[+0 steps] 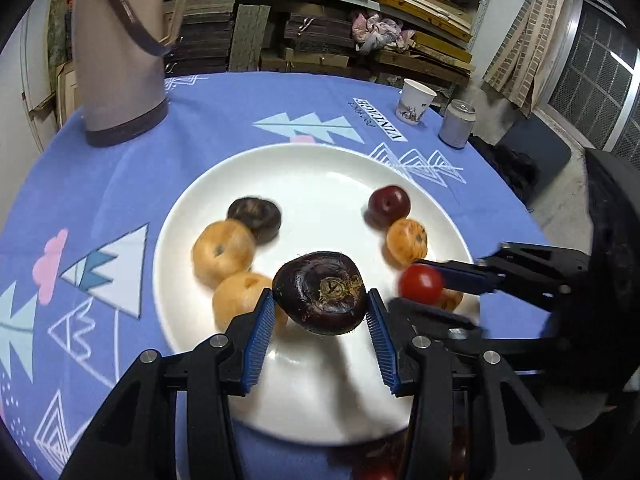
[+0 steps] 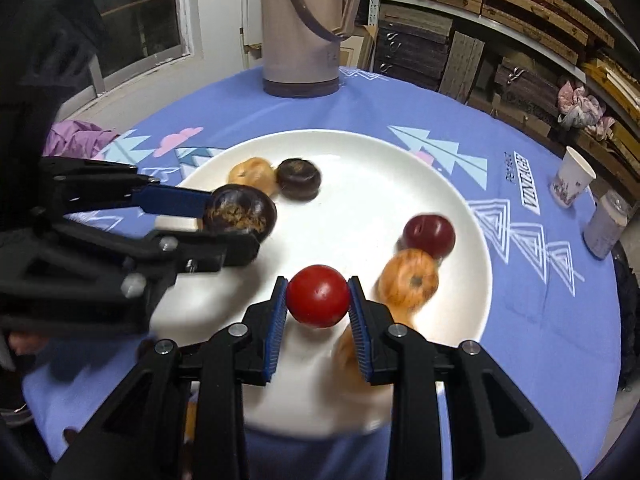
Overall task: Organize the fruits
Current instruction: 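Carry both fruits onto the white plate and open both tools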
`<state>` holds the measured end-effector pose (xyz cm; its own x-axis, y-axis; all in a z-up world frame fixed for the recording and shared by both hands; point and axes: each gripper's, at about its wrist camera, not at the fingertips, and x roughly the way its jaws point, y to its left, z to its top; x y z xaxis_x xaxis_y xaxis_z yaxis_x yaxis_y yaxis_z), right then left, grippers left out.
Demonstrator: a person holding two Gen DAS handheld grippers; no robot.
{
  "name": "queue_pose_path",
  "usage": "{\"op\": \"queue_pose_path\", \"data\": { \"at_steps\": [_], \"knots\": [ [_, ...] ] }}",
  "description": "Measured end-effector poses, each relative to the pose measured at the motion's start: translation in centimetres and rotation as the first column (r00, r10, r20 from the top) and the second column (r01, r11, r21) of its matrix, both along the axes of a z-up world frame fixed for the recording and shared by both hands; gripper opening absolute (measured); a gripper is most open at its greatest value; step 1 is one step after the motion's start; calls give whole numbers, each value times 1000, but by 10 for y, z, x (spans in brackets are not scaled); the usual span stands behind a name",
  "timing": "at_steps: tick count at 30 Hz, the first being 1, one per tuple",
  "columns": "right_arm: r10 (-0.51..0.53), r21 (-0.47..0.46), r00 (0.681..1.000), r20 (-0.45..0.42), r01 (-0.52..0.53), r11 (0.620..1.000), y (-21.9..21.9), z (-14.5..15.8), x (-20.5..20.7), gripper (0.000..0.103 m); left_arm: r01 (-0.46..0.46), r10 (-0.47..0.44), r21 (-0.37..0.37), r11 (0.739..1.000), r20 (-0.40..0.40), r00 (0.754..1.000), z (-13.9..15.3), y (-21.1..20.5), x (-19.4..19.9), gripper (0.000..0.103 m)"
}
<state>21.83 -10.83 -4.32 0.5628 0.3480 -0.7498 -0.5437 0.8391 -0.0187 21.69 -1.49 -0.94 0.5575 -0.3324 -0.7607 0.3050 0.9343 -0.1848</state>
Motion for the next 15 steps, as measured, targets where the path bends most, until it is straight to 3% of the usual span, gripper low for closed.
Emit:
{"op": "queue_pose_path", "data": {
  "at_steps": [5, 11, 15],
  "knots": [
    [-24, -41, 1000, 11, 25, 999, 8, -8, 26, 30, 6, -6, 11, 1000, 4, 1000, -2, -16, 21, 47],
    [-76, 4, 997, 26, 76, 997, -6, -5, 32, 48, -66, 65, -39, 997, -37, 997, -4, -9, 37, 53],
    [-81, 52, 995, 49, 79, 996, -21, 6, 15, 53, -48, 46, -81, 996, -20, 999, 6, -2, 25, 57]
  ]
}}
